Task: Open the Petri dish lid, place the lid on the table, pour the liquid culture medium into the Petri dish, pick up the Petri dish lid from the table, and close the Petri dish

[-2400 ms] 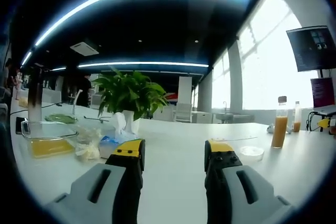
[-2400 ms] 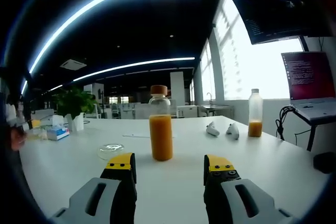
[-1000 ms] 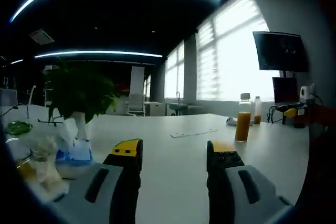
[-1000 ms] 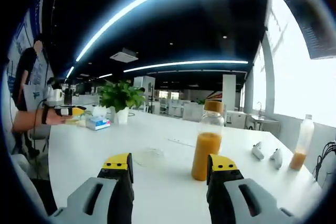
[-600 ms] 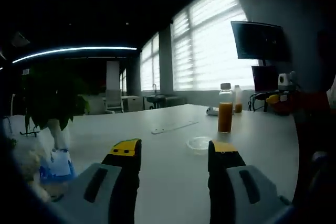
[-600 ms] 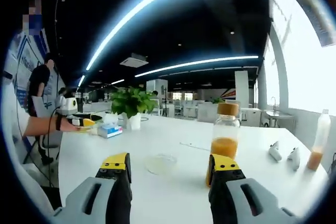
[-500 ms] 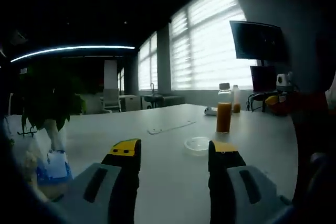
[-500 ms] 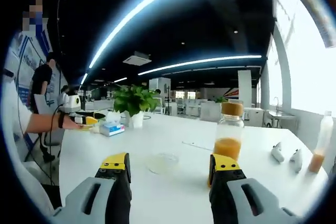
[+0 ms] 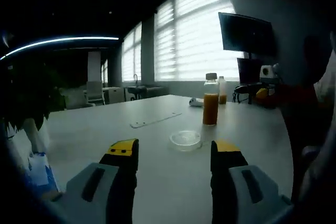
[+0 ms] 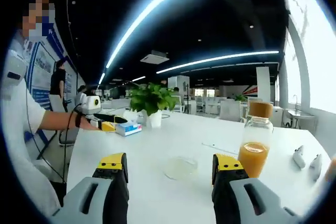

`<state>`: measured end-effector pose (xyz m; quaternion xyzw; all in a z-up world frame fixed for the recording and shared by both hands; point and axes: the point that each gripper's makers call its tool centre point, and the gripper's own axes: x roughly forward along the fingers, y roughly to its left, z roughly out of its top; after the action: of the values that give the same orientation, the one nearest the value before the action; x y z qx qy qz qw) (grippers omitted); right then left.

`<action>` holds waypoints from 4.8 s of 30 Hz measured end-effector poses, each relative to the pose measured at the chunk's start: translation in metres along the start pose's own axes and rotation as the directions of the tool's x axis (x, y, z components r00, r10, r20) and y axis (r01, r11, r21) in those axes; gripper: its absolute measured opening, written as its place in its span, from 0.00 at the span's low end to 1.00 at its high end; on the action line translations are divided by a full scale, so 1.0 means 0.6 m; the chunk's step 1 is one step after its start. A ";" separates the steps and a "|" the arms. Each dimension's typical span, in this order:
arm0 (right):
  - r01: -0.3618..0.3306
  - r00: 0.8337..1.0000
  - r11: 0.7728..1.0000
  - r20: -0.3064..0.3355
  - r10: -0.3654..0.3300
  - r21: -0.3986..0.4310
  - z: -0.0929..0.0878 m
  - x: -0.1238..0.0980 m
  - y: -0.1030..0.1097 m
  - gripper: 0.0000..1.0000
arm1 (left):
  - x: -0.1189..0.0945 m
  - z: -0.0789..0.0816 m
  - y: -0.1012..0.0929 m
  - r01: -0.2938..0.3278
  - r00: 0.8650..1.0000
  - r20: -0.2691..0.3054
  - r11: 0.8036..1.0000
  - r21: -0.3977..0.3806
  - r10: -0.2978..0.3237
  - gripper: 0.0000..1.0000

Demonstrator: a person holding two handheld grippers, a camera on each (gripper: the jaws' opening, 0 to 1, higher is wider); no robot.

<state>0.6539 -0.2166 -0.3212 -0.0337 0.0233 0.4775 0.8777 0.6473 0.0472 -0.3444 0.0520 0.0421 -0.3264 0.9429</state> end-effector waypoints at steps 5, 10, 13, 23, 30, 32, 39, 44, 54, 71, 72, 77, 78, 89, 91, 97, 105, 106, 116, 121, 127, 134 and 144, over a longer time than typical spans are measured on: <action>-0.053 0.998 0.998 -0.042 0.051 -0.047 -0.010 0.025 0.005 0.61 | 0.030 -0.010 -0.013 0.048 0.998 -0.041 0.998 0.045 -0.046 0.51; -0.083 0.992 0.994 -0.097 0.076 -0.075 -0.029 0.051 0.003 0.61 | 0.072 -0.015 -0.025 0.116 0.991 -0.075 0.991 0.071 -0.110 0.53; -0.105 0.986 0.990 -0.139 0.093 -0.088 -0.040 0.065 -0.001 0.61 | 0.095 -0.023 -0.030 0.154 0.984 -0.107 0.983 0.105 -0.143 0.53; -0.145 0.936 0.985 -0.337 0.105 -0.096 -0.089 0.123 -0.019 0.64 | 0.157 -0.048 -0.038 0.244 0.955 -0.219 0.952 0.186 -0.202 0.52; -0.134 0.918 0.987 -0.386 0.091 -0.088 -0.133 0.169 -0.044 0.66 | 0.190 -0.079 -0.030 0.278 0.938 -0.265 0.943 0.185 -0.224 0.52; -0.134 0.919 0.988 -0.382 0.096 -0.073 -0.143 0.182 -0.051 0.66 | 0.200 -0.082 -0.035 0.280 0.937 -0.261 0.945 0.169 -0.231 0.52; -0.127 0.909 0.989 -0.408 0.085 -0.077 -0.158 0.204 -0.058 0.66 | 0.222 -0.106 -0.041 0.305 0.920 -0.305 0.938 0.165 -0.245 0.50; -0.185 0.870 0.977 -0.479 0.113 -0.106 -0.174 0.225 -0.060 0.66 | 0.237 -0.117 -0.040 0.329 0.906 -0.340 0.924 0.195 -0.251 0.50; -0.209 0.823 0.972 -0.556 0.116 -0.107 -0.202 0.240 -0.061 0.66 | 0.273 -0.136 -0.027 0.361 0.882 -0.396 0.906 0.220 -0.256 0.50; -0.301 0.740 0.949 -0.651 0.172 -0.091 -0.223 0.269 -0.047 0.65 | 0.307 -0.156 -0.034 0.476 0.818 -0.475 0.847 0.237 -0.326 0.49; -0.310 0.733 0.947 -0.656 0.178 -0.090 -0.224 0.268 -0.044 0.65 | 0.308 -0.156 -0.035 0.482 0.813 -0.478 0.844 0.234 -0.332 0.49; -0.326 0.712 0.942 -0.676 0.190 -0.078 -0.226 0.276 -0.042 0.66 | 0.314 -0.156 -0.039 0.519 0.790 -0.497 0.823 0.230 -0.359 0.49; -0.333 0.707 0.940 -0.681 0.194 -0.079 -0.227 0.277 -0.041 0.66 | 0.315 -0.157 -0.040 0.536 0.779 -0.506 0.813 0.229 -0.371 0.49; -0.357 0.671 0.931 -0.712 0.205 -0.068 -0.233 0.292 -0.061 0.65 | 0.334 -0.159 -0.057 0.637 0.692 -0.577 0.743 0.205 -0.434 0.52; -0.362 0.665 0.929 -0.718 0.205 -0.070 -0.236 0.294 -0.062 0.65 | 0.336 -0.160 -0.059 0.648 0.679 -0.590 0.734 0.202 -0.437 0.52; -0.369 0.652 0.926 -0.731 0.202 -0.074 -0.239 0.292 -0.059 0.63 | 0.342 -0.161 -0.062 0.671 0.653 -0.620 0.712 0.207 -0.435 0.54; -0.396 0.626 0.914 -0.754 0.199 -0.087 -0.243 0.294 -0.057 0.63 | 0.347 -0.161 -0.073 0.711 0.613 -0.656 0.669 0.217 -0.440 0.56; -0.398 0.625 0.913 -0.755 0.200 -0.088 -0.243 0.294 -0.056 0.63 | 0.348 -0.162 -0.073 0.716 0.605 -0.661 0.666 0.209 -0.443 0.57; -0.410 0.605 0.908 -0.772 0.197 -0.090 -0.245 0.296 -0.061 0.63 | 0.349 -0.168 -0.079 0.735 0.572 -0.677 0.656 0.173 -0.463 0.59; -0.426 0.585 0.901 -0.786 0.199 -0.089 -0.246 0.300 -0.065 0.63 | 0.350 -0.173 -0.078 0.734 0.556 -0.674 0.667 0.124 -0.487 0.60; -0.440 0.573 0.894 -0.794 0.203 -0.089 -0.246 0.308 -0.073 0.63 | 0.351 -0.179 -0.074 0.729 0.537 -0.682 0.680 0.079 -0.497 0.61; -0.445 0.568 0.891 -0.797 0.204 -0.089 -0.246 0.308 -0.074 0.63 | 0.349 -0.179 -0.073 0.728 0.538 -0.683 0.681 0.081 -0.495 0.61; -0.454 0.541 0.886 -0.819 0.190 -0.094 -0.245 0.295 -0.054 0.63 | 0.346 -0.177 -0.074 0.728 0.541 -0.678 0.681 0.082 -0.497 0.60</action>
<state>0.7759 -0.0980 -0.4793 -0.3667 0.3427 0.5648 0.6550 0.7774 -0.1009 -0.4761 0.3039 0.2974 -0.6076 0.6708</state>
